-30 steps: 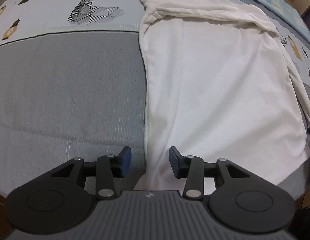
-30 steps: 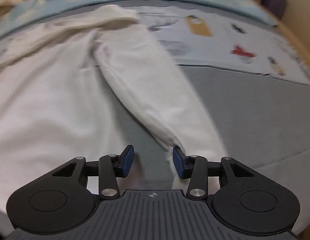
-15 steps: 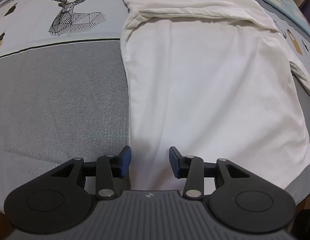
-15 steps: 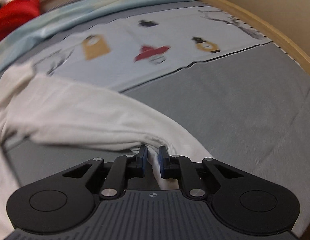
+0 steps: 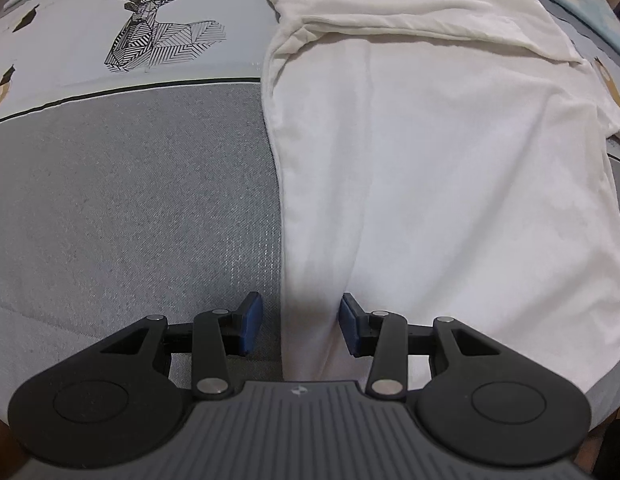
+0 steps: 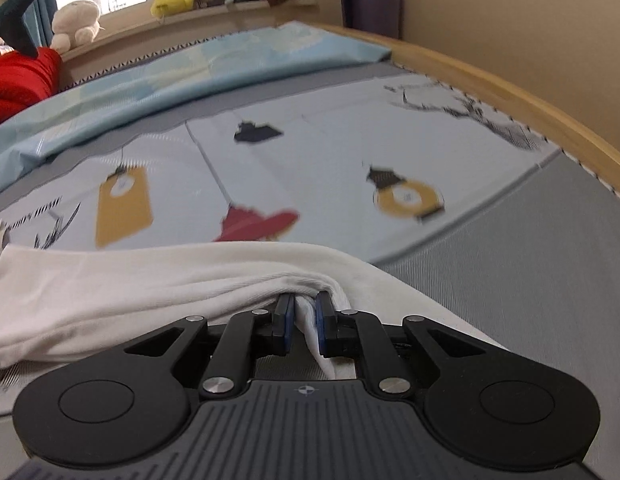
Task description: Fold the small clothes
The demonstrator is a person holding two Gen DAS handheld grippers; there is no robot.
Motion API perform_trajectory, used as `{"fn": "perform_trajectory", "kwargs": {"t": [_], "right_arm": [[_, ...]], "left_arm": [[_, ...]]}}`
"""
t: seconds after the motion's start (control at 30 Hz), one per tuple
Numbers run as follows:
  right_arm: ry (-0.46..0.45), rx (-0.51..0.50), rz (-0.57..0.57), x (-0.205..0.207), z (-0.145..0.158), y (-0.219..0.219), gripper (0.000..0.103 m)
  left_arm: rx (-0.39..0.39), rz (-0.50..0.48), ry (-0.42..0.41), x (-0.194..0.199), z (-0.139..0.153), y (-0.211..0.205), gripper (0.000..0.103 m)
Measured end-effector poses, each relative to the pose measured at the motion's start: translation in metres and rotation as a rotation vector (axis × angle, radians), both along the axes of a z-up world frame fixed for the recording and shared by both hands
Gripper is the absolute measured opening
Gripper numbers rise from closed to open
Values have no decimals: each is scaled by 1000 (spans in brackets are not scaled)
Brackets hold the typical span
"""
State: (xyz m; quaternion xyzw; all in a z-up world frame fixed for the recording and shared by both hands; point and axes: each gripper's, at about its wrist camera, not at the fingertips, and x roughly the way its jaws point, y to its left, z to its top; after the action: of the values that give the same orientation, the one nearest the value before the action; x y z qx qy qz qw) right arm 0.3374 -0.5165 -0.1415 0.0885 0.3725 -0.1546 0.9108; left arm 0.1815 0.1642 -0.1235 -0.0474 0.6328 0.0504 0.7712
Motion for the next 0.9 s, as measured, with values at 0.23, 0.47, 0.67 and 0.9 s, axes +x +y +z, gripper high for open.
{"fn": "perform_trajectory", "kwargs": {"t": [0.23, 0.47, 0.67, 0.9], "right_arm": [[-45, 201, 138, -25, 5, -28, 29], [-59, 565, -130, -81, -2, -64, 36], [-131, 818, -507, -102, -13, -85, 35], [-165, 691, -590, -66, -16, -116, 10]], "left_arm": [[2, -47, -8, 9, -3, -5, 47], [-2, -63, -35, 13, -2, -8, 48], [14, -96, -29, 12, -4, -18, 48], [21, -72, -21, 10, -6, -14, 48]]}}
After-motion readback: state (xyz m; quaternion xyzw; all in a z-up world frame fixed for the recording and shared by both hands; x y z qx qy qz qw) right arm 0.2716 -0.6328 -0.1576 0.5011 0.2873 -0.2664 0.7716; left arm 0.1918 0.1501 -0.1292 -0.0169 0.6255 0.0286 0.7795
